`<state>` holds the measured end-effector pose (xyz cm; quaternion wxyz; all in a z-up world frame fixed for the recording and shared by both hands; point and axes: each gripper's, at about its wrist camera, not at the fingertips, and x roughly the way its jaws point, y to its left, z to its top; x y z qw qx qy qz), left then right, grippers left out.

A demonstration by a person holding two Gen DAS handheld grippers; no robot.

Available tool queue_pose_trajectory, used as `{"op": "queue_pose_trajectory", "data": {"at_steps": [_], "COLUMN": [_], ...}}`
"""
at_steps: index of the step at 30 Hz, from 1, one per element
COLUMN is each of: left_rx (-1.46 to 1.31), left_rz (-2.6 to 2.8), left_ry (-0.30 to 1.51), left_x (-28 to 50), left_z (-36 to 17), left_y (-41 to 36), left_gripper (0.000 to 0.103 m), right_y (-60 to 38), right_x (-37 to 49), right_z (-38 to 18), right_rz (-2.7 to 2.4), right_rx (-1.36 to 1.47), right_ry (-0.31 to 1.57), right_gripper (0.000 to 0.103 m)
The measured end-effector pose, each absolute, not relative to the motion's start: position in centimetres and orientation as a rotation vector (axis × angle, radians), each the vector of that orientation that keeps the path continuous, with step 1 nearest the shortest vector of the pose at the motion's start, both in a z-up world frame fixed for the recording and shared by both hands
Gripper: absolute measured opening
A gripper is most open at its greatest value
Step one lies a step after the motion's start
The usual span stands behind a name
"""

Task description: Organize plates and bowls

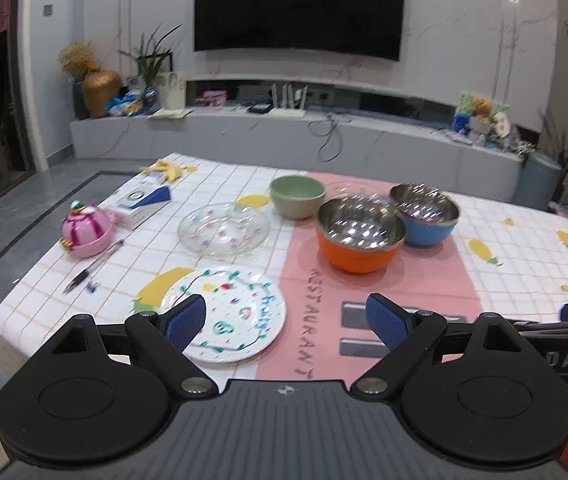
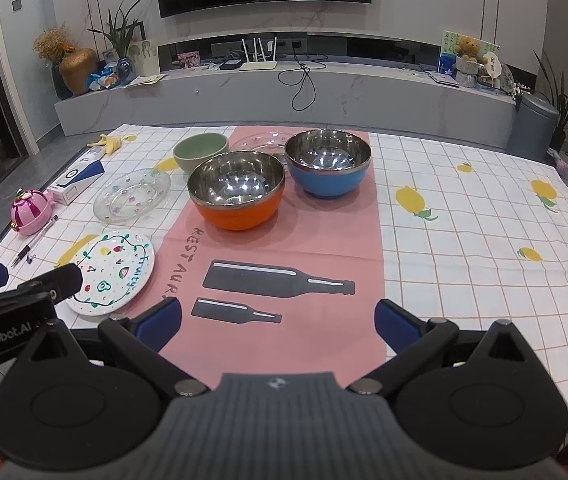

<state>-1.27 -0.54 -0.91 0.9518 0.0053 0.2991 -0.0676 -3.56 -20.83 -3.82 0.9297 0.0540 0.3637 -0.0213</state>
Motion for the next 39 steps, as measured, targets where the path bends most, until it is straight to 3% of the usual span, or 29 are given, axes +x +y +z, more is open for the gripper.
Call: {"op": "queue_pose_trajectory", "data": {"at_steps": [7,9,13,15,20,27,31,39], "left_rx": [-0.084,-0.125,-0.144,-0.147,-0.165,-0.183,-0.239,-0.363], "left_rz": [-0.156,-0.169,-0.187,-0.197,-0.257,-0.199,-0.194,-0.15], "left_ry": [0.557,0.559,0.571,0.589,0.652,0.634,0.674,0.766], "left_x": [0.0,0.9,3.0,4.1,7.2,11.9,15.2,19.8], "left_z": [-0.4,-0.4,-0.6,-1.1,-2.3,-3.2,-3.9,-6.9], "left_y": [0.1,0.5,0.3,-0.1,-1.3,-2.5,-2.7,-3.2], "left_gripper": [0.103,0.091,0.084,0.074,0.067,0.067,0.067,0.067], "right_y": [-21.5,-21.9,-23.2,-23.8,-24.2,-24.8,-24.8,-24.9], "right_x": [-3.0,-2.6,-1.6,-0.8,2.0,7.6,11.3,16.9], "right_z": [-4.0,-4.1,-4.6,-4.9,-5.5,-6.7,-7.5,-9.0], "right_rz": [-0.053,-0.069,-0.094,-0.097,-0.108,-0.115,-0.131,-0.143], "right_rx": [0.128,0.131,0.167,0.192,0.223,0.28,0.308,0.383], "right_ry": [0.702,0.69,0.666,0.668,0.648,0.673,0.705,0.767], "right_gripper": [0.1,0.1,0.1,0.099,0.094,0.093,0.084,0.077]}}
